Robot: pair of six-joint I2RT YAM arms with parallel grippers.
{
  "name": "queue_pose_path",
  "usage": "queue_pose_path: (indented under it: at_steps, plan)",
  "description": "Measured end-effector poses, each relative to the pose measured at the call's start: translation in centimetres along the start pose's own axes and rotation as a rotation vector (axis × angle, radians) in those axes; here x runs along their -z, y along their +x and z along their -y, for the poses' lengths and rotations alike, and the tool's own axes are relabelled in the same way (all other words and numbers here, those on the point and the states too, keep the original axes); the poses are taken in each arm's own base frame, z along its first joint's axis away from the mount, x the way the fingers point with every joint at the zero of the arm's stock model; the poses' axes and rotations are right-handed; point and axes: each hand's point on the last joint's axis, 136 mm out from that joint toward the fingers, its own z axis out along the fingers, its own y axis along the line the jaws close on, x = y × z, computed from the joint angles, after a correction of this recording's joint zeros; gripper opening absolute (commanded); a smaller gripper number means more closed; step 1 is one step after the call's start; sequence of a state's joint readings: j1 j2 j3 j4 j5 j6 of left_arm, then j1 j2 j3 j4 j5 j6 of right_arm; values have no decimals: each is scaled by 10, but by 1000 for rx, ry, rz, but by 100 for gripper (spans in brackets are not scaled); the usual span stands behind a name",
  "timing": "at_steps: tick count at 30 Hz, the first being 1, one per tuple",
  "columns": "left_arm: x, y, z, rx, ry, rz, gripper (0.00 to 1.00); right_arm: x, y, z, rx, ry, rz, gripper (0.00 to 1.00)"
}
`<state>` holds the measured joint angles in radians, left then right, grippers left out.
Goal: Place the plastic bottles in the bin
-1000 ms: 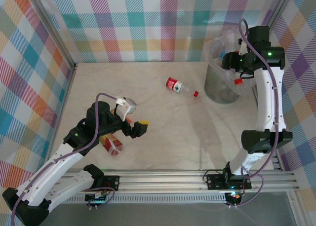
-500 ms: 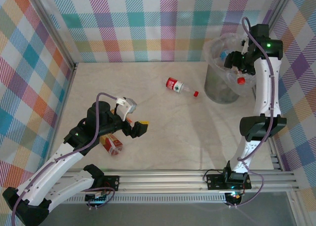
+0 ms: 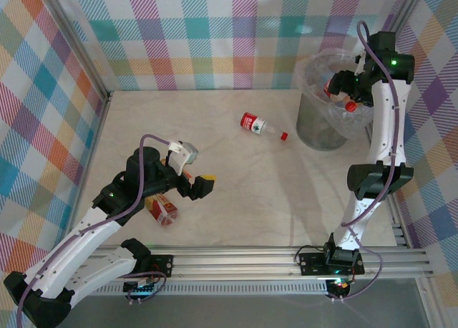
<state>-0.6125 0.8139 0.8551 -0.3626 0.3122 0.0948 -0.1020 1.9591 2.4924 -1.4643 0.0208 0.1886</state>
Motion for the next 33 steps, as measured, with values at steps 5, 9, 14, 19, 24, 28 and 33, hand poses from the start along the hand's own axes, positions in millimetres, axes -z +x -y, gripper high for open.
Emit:
queue_pose_path:
  at_steps: [5,9,14,19,24,28,33]
  plan:
    - [0,0,0,1,0,-2,100,9,-1,-6,-5,-35,18,81]
    - [0,0,0,1,0,-2,100,30,1,-20,5,-118,57,81]
    - [0,0,0,1,0,-2,100,66,15,-46,63,-224,121,81]
    - [0,0,0,1,0,-2,100,95,43,-90,204,-345,175,81]
    - [0,0,0,1,0,-2,100,101,79,-132,346,-465,168,81]
    - [0,1,-1,1,-7,-3,100,81,109,-158,420,-521,113,81]
    - [7,-1,-15,26,-99,-22,100,51,147,-189,484,-579,28,81]
